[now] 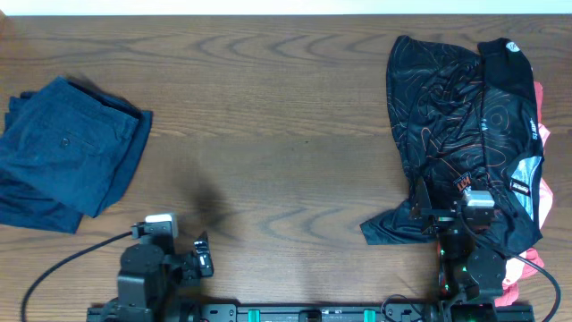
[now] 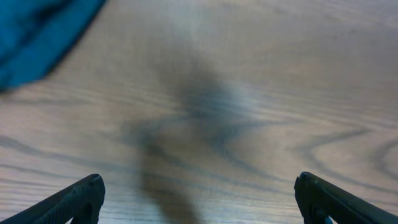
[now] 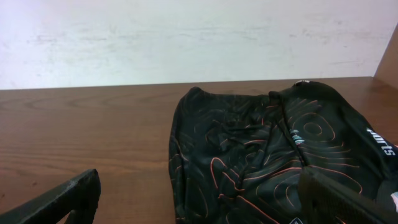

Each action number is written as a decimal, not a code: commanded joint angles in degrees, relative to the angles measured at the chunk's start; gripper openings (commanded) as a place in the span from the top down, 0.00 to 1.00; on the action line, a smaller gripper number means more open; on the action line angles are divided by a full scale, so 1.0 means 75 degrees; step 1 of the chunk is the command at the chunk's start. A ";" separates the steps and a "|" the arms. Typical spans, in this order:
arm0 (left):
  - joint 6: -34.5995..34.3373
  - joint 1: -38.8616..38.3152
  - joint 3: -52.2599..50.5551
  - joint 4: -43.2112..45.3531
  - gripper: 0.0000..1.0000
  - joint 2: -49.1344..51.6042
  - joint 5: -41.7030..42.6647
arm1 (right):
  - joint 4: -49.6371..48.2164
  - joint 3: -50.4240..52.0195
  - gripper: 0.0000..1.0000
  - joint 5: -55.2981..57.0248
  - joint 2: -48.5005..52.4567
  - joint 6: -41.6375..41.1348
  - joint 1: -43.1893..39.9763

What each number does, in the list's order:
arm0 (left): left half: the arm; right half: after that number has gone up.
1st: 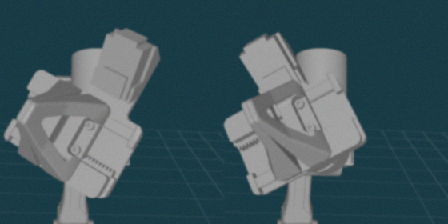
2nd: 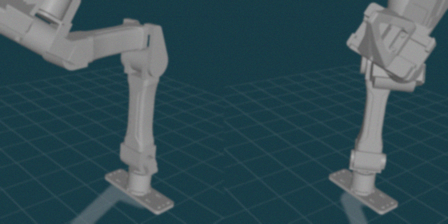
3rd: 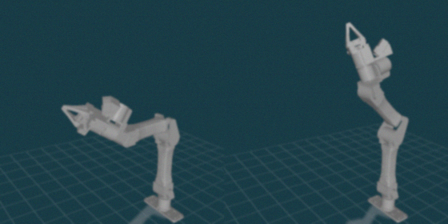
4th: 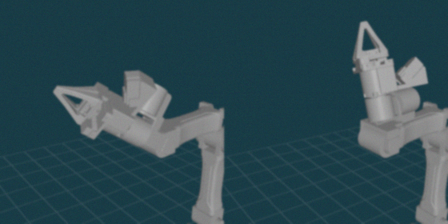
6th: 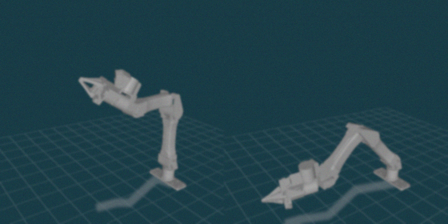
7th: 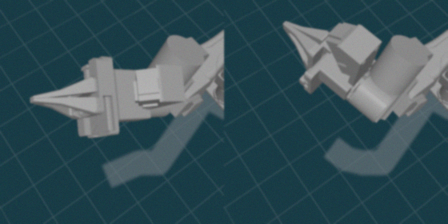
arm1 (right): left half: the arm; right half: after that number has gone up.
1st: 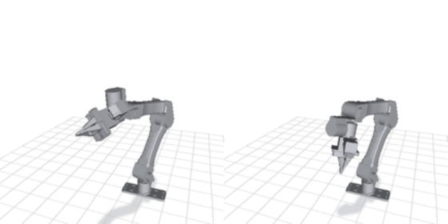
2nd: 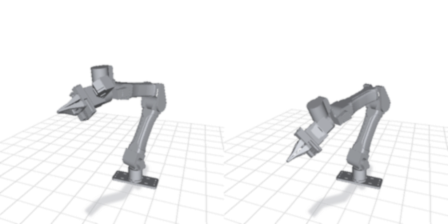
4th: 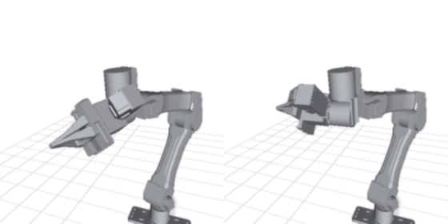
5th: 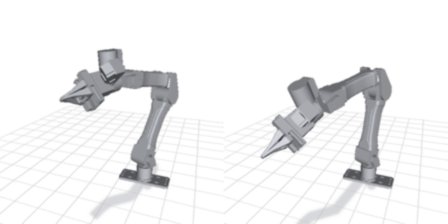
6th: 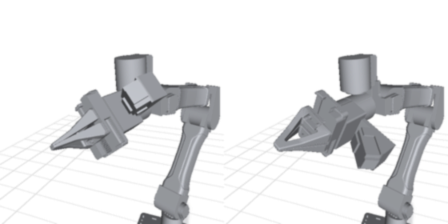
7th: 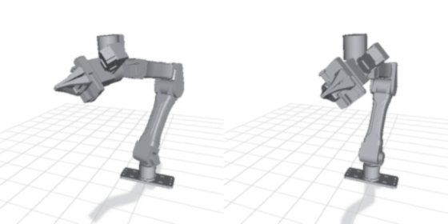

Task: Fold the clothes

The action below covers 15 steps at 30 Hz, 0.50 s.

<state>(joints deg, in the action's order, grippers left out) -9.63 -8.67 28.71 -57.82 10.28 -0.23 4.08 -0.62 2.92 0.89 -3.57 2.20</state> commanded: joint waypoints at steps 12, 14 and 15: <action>0.0726 0.0050 -0.3226 0.6070 0.02 -0.1358 -0.0064 | 0.0003 0.0029 0.01 -0.0050 -0.0032 0.0117 -0.0085; 0.0959 0.0067 -0.3707 0.7309 0.02 -0.1358 -0.0061 | 0.0003 0.0029 0.01 -0.0050 -0.0032 0.0117 -0.0085; 0.1008 0.0090 -0.3794 0.7574 0.02 -0.1358 -0.0073 | 0.0003 0.0029 0.01 -0.0050 -0.0032 0.0117 -0.0085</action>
<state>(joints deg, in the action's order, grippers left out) -5.63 -8.58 2.94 -4.80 0.62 -0.25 4.03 -0.58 2.76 0.89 -3.57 2.20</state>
